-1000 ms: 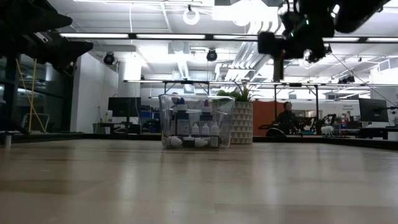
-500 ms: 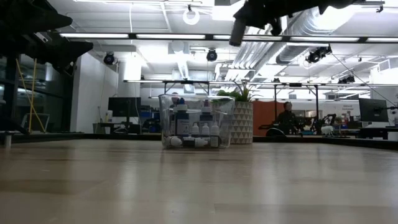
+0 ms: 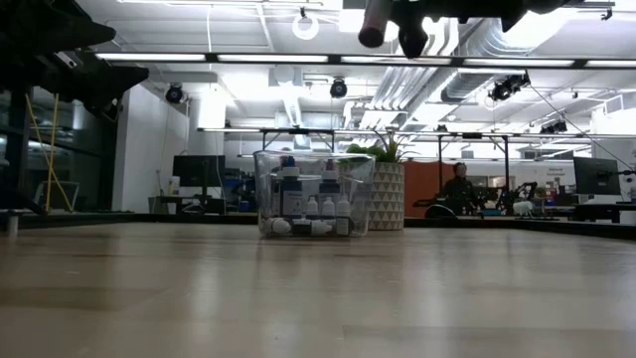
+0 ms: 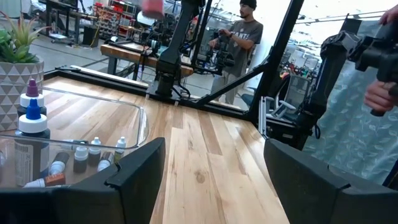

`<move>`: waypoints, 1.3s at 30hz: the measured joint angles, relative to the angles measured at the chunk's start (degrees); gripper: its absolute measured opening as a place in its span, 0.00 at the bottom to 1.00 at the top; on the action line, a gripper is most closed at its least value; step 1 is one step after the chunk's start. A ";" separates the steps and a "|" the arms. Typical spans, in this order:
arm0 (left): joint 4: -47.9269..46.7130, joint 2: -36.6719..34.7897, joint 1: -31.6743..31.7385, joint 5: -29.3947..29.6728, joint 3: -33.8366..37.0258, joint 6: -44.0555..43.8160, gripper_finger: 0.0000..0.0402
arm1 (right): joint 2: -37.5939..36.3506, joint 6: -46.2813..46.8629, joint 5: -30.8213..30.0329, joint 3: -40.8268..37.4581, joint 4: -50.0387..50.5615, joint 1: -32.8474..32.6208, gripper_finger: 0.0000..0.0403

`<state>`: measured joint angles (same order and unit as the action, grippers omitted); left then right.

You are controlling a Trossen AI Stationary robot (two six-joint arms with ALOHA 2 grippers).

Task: Pick & Place food coloring
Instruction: Put the big pink food coloring bottle into the transparent bin

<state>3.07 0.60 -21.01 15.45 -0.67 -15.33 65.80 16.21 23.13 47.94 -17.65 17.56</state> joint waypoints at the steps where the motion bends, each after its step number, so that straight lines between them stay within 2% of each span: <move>1: 0.00 0.00 0.00 0.00 0.00 0.00 0.68 | 0.13 0.81 1.48 0.00 1.08 0.00 0.34; 4: 0.00 0.00 0.01 0.01 0.00 0.00 0.68 | 1.44 3.22 4.56 0.02 3.82 -0.51 0.34; 10: 0.00 0.02 0.00 0.01 0.00 0.00 0.68 | 6.65 4.34 4.92 0.02 6.26 -3.23 0.34; 23: 0.00 0.00 0.00 0.01 0.00 0.00 0.68 | 18.99 4.47 -20.67 0.90 3.69 -5.94 0.35; 31: 0.00 0.01 0.01 0.00 0.00 0.00 0.68 | 27.53 5.09 -28.68 7.18 4.36 -5.99 0.34; 35: 0.00 0.00 0.02 -0.01 0.00 0.00 0.68 | 30.28 8.86 -33.74 7.37 3.36 -6.11 0.35; 39: 0.00 0.01 0.01 0.00 0.00 0.00 0.68 | 32.73 9.28 -35.15 7.37 1.79 -6.10 0.35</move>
<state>3.07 0.61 -21.00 15.45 -0.67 -15.33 98.53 25.50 -12.02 55.31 -15.86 11.46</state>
